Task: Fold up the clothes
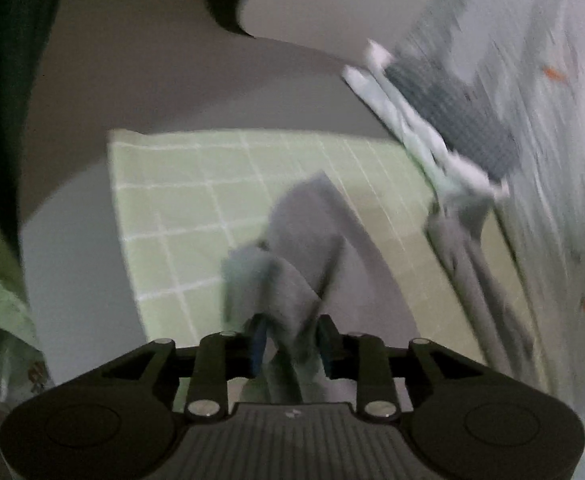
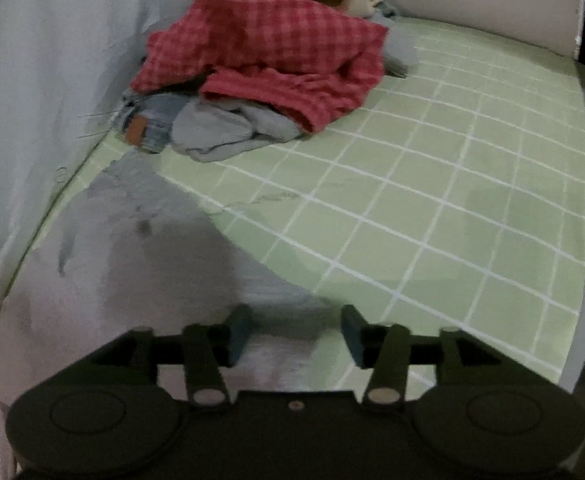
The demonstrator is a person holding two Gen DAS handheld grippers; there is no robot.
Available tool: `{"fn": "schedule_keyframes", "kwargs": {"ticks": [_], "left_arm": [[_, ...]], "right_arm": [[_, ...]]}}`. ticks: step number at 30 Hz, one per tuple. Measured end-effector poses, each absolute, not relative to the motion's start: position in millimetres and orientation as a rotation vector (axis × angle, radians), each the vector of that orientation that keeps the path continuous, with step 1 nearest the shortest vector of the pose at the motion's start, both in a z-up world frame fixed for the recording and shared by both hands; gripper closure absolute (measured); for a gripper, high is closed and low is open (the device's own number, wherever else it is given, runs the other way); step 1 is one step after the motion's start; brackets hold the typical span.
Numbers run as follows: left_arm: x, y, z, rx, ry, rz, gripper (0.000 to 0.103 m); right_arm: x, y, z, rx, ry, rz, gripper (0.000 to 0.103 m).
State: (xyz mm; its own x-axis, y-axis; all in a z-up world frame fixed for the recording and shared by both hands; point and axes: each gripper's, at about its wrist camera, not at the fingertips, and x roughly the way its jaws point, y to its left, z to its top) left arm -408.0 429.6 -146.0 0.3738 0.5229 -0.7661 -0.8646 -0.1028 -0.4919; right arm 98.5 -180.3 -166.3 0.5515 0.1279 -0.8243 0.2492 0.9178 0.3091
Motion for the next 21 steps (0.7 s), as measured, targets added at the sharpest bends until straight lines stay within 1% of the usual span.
{"fn": "schedule_keyframes", "kwargs": {"ticks": [2,5,8,11,13,14,15,16,18,21], "left_arm": [[-421,432,-147,-1.2,0.348,1.241,0.071],[-428,439,-155,-1.228,0.357,1.238,0.071],[-424,444,-162,-1.242,0.35,1.203,0.071],[-417,456,-170,-1.291,0.297,1.168,0.067],[-413,465,-172,-1.297,0.28,1.168,0.067],[-410,471,-172,-1.295,0.283,1.176,0.07],[-408,477,-169,-1.285,0.279,1.18,0.083],[-406,483,-164,-1.267,0.266,1.18,0.099],[-405,492,-145,-1.202,0.226,1.178,0.099],[-409,499,-99,-1.055,0.123,1.155,0.099]], "right_arm": [[98,-184,-170,0.428,1.0,-0.079,0.051],[96,-186,-174,0.434,1.01,-0.085,0.051],[95,-182,-175,0.416,1.011,-0.083,0.049],[97,-176,-174,0.391,1.018,-0.071,0.046],[98,-174,-174,0.384,1.019,-0.074,0.045],[98,-173,-175,0.382,1.017,-0.076,0.045],[98,-172,-175,0.38,1.015,-0.078,0.045],[98,-172,-175,0.378,1.013,-0.08,0.045],[98,-170,-175,0.367,1.01,-0.083,0.045],[97,-167,-176,0.347,1.006,-0.088,0.045]]}}
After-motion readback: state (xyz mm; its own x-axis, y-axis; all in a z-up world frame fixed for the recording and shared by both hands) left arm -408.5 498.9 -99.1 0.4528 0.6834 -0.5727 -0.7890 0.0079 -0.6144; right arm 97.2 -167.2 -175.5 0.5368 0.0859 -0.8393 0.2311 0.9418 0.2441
